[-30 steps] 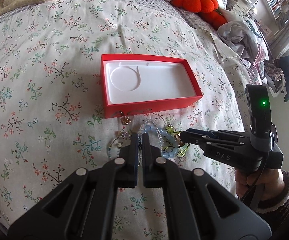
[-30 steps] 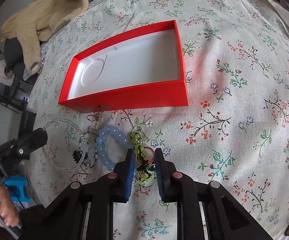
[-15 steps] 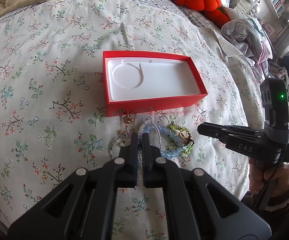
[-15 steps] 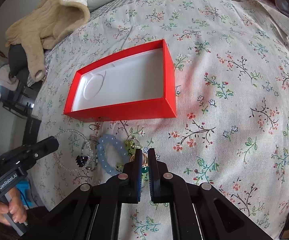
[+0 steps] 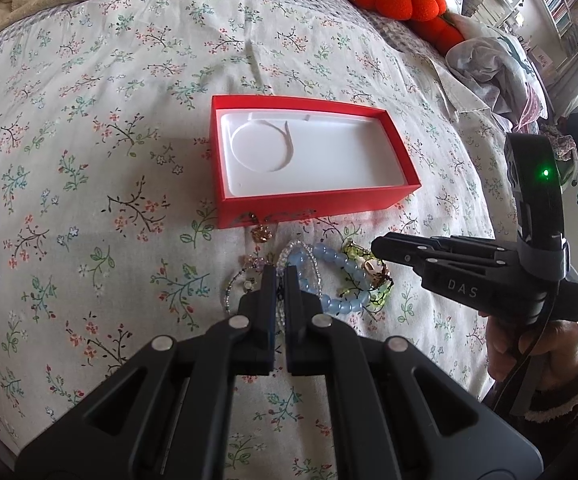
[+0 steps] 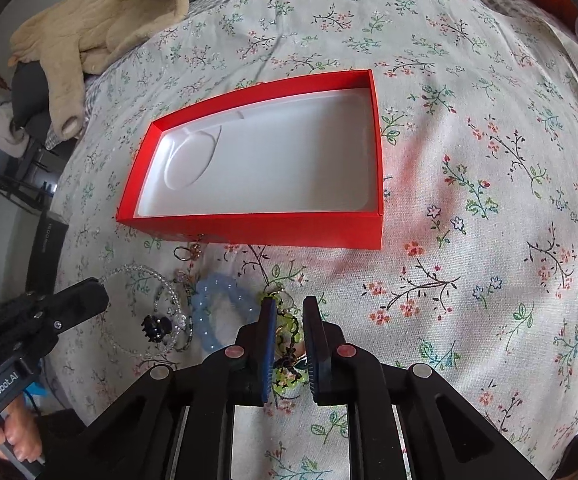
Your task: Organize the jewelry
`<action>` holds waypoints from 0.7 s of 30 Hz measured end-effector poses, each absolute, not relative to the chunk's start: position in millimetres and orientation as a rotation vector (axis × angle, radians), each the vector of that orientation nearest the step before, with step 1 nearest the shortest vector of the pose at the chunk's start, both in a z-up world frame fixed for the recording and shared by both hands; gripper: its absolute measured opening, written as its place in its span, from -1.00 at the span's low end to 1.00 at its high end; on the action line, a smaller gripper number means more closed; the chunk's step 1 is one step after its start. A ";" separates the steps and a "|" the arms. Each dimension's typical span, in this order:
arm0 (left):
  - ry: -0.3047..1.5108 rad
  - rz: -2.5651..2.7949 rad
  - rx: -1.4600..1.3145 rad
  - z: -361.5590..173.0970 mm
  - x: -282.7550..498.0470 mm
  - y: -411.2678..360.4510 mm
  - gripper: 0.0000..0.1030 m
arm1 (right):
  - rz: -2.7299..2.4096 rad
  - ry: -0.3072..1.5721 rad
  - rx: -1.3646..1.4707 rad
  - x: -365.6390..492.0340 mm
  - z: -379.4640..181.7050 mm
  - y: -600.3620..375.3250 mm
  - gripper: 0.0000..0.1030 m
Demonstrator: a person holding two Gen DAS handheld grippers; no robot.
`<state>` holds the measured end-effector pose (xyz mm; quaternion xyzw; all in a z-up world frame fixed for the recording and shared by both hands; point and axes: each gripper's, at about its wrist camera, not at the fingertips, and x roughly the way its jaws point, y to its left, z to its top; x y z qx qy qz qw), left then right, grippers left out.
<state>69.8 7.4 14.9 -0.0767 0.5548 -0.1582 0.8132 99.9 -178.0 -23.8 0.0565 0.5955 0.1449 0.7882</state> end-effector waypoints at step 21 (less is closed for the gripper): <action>1.173 -0.307 -0.203 17.9 70.6 29.1 -0.92 | 0.485 1.356 0.016 80.1 -39.7 -126.6 0.09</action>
